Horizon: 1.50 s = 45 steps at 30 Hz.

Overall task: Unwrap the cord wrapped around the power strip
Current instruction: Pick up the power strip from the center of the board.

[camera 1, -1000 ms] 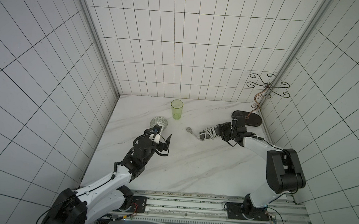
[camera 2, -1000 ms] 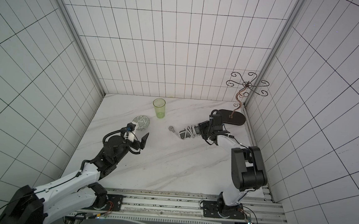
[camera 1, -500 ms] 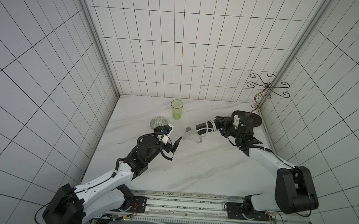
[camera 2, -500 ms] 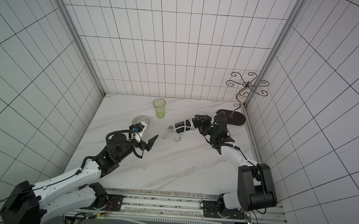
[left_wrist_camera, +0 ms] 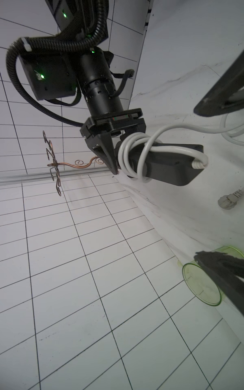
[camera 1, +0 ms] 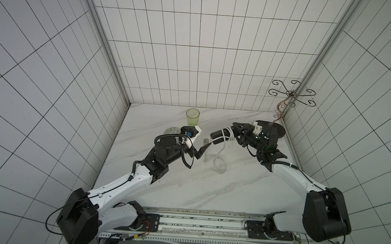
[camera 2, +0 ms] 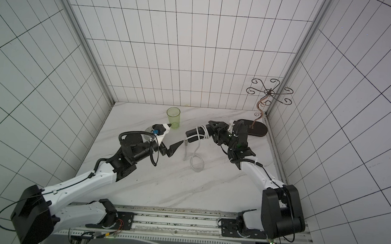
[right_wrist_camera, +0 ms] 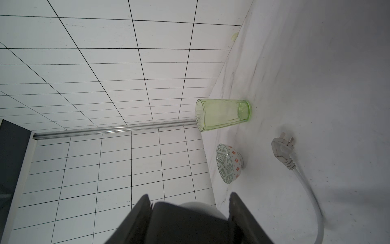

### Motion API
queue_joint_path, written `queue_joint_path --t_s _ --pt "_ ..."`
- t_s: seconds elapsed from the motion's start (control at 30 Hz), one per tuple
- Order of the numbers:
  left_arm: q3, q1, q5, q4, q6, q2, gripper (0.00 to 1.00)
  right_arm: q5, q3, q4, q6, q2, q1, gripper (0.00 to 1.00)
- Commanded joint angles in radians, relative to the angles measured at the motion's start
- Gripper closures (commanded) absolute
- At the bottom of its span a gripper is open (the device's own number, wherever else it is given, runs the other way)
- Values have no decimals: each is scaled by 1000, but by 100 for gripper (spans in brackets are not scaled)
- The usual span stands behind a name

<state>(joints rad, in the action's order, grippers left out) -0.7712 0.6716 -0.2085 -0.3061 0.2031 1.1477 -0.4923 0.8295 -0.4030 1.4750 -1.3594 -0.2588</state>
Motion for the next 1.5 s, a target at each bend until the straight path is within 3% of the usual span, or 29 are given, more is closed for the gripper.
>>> queue_joint_path --t_s 0.0,0.13,0.27,0.37,0.47,0.7,1.23,1.47 --pt "-93 25 -61 113 64 35 2 20 187 47 0 33 -28 100" --pt "-199 26 -9 276 174 98 2 49 236 135 -37 40 -46 100" --pt "-237 78 146 359 365 143 2 66 235 160 16 52 -61 100" --pt "-198 135 274 308 528 149 3 95 249 217 63 58 -77 100" --pt "-154 163 394 174 626 156 16 117 279 274 95 58 -94 100" --pt "-163 169 446 128 799 216 24 149 359 360 120 40 -139 100" --pt "-253 170 529 127 880 316 40 170 390 391 131 29 -172 100" --pt "-272 170 513 141 880 305 66 176 381 399 137 29 -178 100"
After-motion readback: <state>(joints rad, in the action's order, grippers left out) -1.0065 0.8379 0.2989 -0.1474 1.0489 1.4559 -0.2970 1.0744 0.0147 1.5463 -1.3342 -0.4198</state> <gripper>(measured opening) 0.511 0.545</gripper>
